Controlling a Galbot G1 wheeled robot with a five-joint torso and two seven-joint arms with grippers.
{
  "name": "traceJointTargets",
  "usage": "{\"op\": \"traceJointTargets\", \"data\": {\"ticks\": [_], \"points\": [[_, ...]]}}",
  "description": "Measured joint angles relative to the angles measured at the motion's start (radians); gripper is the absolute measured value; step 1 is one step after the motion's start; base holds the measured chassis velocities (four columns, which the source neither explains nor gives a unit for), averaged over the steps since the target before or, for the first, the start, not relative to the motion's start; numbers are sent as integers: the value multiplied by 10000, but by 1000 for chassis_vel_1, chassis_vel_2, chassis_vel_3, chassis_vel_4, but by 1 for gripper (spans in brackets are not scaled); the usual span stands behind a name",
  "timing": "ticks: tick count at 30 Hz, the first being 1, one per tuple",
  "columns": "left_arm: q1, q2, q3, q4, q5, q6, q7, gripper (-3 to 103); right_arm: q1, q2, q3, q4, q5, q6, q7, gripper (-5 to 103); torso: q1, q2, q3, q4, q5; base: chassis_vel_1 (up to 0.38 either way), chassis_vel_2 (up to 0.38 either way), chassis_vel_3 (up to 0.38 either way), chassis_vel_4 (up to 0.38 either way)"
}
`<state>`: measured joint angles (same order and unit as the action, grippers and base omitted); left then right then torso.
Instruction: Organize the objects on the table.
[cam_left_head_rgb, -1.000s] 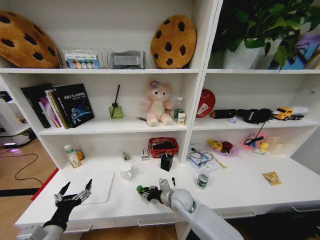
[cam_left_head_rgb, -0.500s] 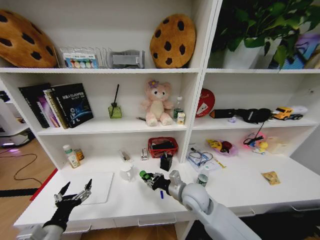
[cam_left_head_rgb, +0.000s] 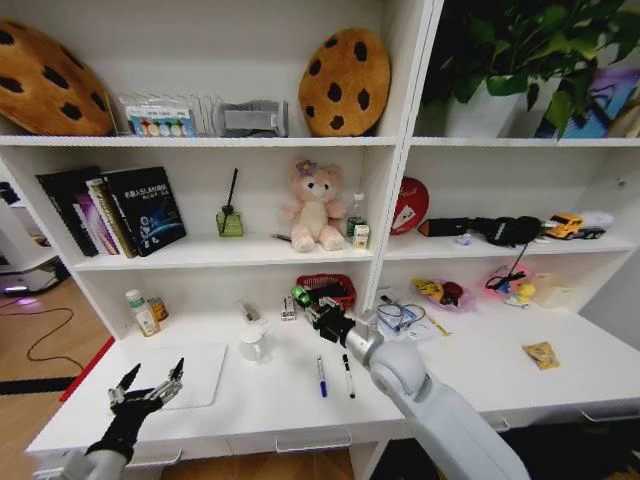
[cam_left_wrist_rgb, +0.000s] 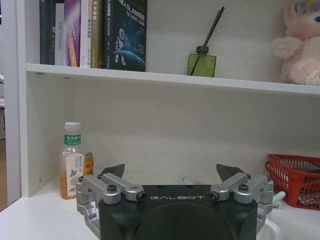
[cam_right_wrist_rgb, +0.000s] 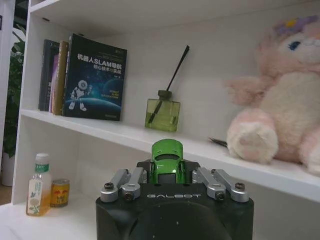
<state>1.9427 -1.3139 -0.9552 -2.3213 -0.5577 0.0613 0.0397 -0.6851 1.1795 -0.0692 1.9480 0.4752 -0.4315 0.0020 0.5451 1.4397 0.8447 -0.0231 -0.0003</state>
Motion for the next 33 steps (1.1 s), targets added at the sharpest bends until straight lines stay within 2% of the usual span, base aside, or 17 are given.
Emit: {"op": "traceJointTargets", "data": {"ticks": [1, 6, 13, 17, 18, 22, 23, 24, 25, 26, 28, 29, 30, 33], "points": [[0, 0, 0, 0, 0, 0, 0, 100, 0, 0, 0, 0, 0, 0, 0, 34, 0, 0, 0, 0, 0, 0, 0, 0, 0], [1, 0, 0, 0, 0, 0, -6, 100, 1558, 1090, -736, -1450, 129, 93, 85, 34, 0, 0, -1, -3, 1, 0, 0, 0, 0], [0, 0, 0, 0, 0, -1, -4, 100, 2750, 2059, -934, -3111, 134, 4, 150, 34, 0, 0, 0, -5, 0, 0, 0, 0, 0], [0, 0, 0, 0, 0, -1, 0, 100, 3717, 3214, -780, -4734, 397, -472, 796, 34, 1, 0, 0, -5, 0, 0, 0, 0, 0], [0, 0, 0, 0, 0, -1, 0, 100, 3717, 3214, -780, -4734, 397, -472, 796, 34, 1, 0, 0, -5, 0, 0, 0, 0, 0], [0, 0, 0, 0, 0, -1, -1, 100, 4191, 4211, -552, -5471, 782, -866, 1922, 34, 0, 0, -1, -1, 0, 0, 0, 0, 0], [0, 0, 0, 0, 0, -1, -1, 100, 4191, 4211, -552, -5471, 782, -866, 1922, 34, 0, 0, -1, -1, 0, 0, 0, 0, 0], [1, -1, -1, 1, 0, -1, -5, 100, 4296, 4322, -513, -5626, 916, -964, 2318, 34, -1, 1, -2, 3, -1, 0, 0, 0, 0], [0, 0, 0, 0, 0, -1, -5, 100, 4344, 4358, -472, -5716, 1017, -1061, 2604, 34, -2, 1, -2, -4, -1, 0, 0, 0, 0], [0, 0, 0, 0, 0, -1, -5, 100, 4344, 4358, -472, -5716, 1017, -1061, 2604, 34, -2, 1, -2, -4, -1, 0, 0, 0, 0], [1, 0, 0, 0, 0, -1, -4, 100, 4433, 4371, -353, -5875, 1214, -1247, 3270, 34, -1, 2, -2, -6, 0, 0, 0, 0, 0], [1, 0, 0, 0, 0, -1, -4, 100, 4433, 4371, -353, -5875, 1214, -1247, 3270, 34, -1, 2, -2, -6, 0, 0, 0, 0, 0], [1, 0, 0, 0, 0, -1, -3, 100, 4475, 4364, -268, -5927, 1474, -1362, 3681, 34, -1, 1, -2, -7, 1, 0, 0, 0, 0], [0, 0, 0, 0, 1, -1, -2, 100, 4481, 4341, -157, -5896, 2114, -1617, 4026, 34, -1, 1, -1, -6, 2, 0, 0, 0, 0]]}}
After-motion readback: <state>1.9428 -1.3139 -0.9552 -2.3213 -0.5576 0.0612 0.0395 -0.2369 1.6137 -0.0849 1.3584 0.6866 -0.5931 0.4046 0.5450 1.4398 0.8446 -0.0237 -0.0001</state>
